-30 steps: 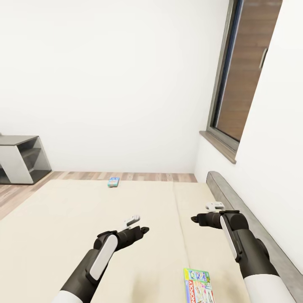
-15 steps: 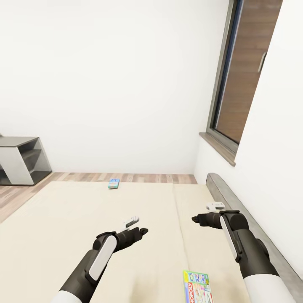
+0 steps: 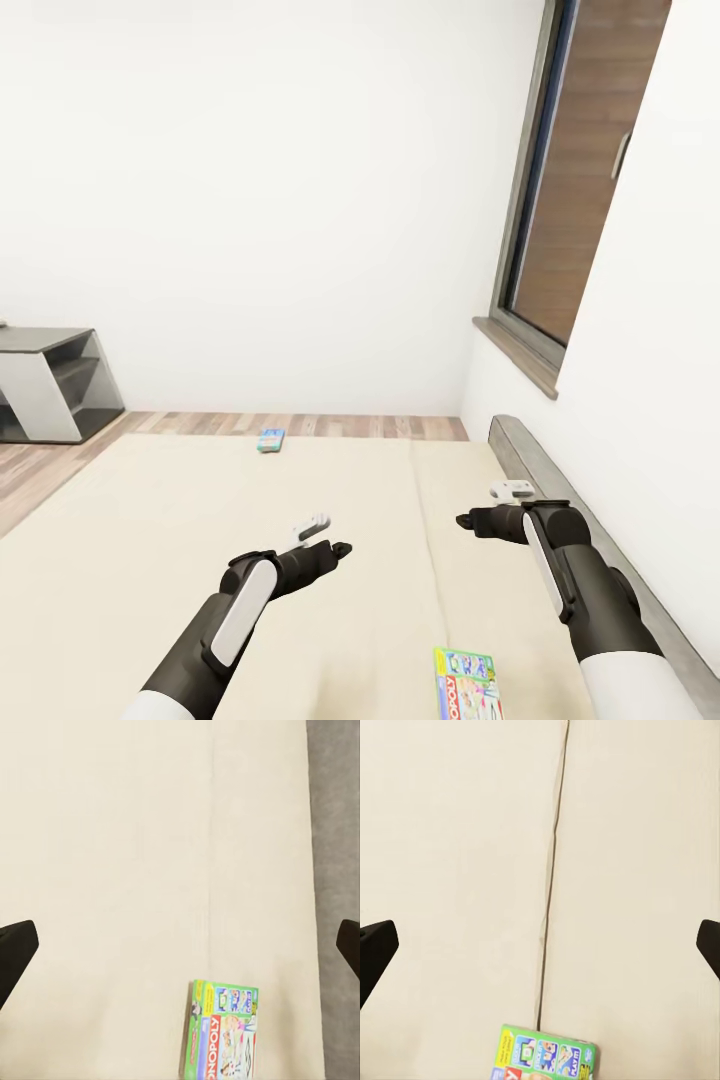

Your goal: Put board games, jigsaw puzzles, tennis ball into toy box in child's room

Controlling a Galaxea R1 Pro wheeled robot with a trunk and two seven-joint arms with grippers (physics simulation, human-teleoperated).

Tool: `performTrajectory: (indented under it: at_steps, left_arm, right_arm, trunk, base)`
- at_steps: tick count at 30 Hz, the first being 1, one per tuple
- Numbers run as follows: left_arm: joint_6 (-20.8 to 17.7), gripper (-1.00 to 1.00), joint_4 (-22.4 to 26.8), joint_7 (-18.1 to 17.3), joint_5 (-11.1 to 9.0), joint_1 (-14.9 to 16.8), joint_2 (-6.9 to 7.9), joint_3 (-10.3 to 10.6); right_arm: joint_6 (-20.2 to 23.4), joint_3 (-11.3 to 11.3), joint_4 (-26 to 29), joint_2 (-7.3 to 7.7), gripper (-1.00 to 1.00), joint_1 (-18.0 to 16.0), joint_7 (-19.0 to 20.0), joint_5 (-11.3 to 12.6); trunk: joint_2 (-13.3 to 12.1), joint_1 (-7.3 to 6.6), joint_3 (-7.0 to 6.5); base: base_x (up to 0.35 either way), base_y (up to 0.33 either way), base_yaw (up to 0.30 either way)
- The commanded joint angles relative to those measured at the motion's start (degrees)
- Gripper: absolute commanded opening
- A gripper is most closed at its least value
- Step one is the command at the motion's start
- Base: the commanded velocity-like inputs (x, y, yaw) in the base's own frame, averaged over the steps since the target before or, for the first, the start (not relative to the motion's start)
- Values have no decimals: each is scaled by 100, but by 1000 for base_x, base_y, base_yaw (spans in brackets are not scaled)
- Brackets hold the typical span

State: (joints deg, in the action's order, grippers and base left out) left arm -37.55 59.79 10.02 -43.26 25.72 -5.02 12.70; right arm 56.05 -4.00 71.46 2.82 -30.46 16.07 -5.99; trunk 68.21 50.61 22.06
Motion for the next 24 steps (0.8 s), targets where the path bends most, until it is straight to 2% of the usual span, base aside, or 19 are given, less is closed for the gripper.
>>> performTrajectory:
  at_steps: [1,12,24]
  left_arm:
    - [-15,100,7,53,-60,3,1,5]
    - [-15,100,6,53,-60,3,1,4]
    - [-15,100,6,53,-60,3,0,4]
  right_arm:
    - [20,-5,6,0,100,-4,57,-61]
    - [23,-5,6,0,100,-4,58,-61]
    - [40,3,5,0,100,-4,61,-64]
  trunk:
    - [-37,-22,-12]
    - [-478,-264,-197]
    - [-960,-528,-330]
  base:
    - [0,0,0]
    - [0,0,0]
    - [0,0,0]
